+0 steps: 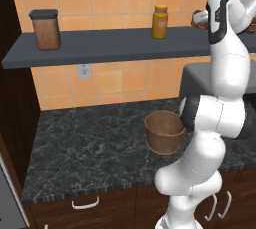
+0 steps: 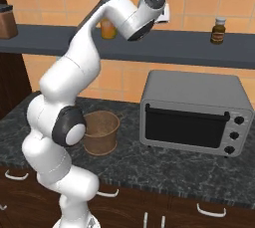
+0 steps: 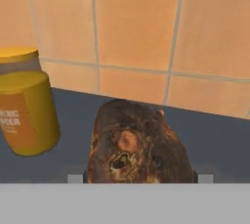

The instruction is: Open the cabinet, pick up the bread from the cabinet and place it in the basket. Then move the basket to the dining counter.

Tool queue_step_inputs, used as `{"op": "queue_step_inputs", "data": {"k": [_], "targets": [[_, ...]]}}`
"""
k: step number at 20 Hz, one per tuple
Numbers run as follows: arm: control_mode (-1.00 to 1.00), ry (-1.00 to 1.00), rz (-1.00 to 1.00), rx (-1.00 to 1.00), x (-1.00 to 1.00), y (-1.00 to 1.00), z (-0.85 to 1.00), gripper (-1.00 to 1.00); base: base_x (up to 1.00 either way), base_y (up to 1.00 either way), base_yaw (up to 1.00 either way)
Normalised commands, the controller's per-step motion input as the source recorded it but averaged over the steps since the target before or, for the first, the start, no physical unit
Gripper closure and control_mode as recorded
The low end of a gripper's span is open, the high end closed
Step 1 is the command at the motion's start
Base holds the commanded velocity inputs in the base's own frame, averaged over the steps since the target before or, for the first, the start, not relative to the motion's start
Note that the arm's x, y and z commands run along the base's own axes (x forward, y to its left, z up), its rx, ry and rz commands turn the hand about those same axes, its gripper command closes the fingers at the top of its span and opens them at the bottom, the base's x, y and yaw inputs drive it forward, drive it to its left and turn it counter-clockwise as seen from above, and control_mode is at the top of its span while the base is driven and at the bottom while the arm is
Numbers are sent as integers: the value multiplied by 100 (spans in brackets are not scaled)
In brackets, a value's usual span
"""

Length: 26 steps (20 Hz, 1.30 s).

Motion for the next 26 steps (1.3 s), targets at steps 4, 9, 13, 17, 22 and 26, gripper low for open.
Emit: {"op": "queue_step_inputs", "data": {"k": [4,9,13,17,22,26], "targets": [[-100,13,0,0,-100,0,41,100,0,0,0],[-100,8,0,0,-100,0,-15,100,0,0,0],[-100,4,0,0,-100,12,-45,100,0,0,0],[-100,4,0,0,-100,32,-73,100,0,0,0],[-100,14,0,0,-100,67,-88,100,0,0,0],[-100,21,1,-1,-84,85,-87,100,0,0,0]]}}
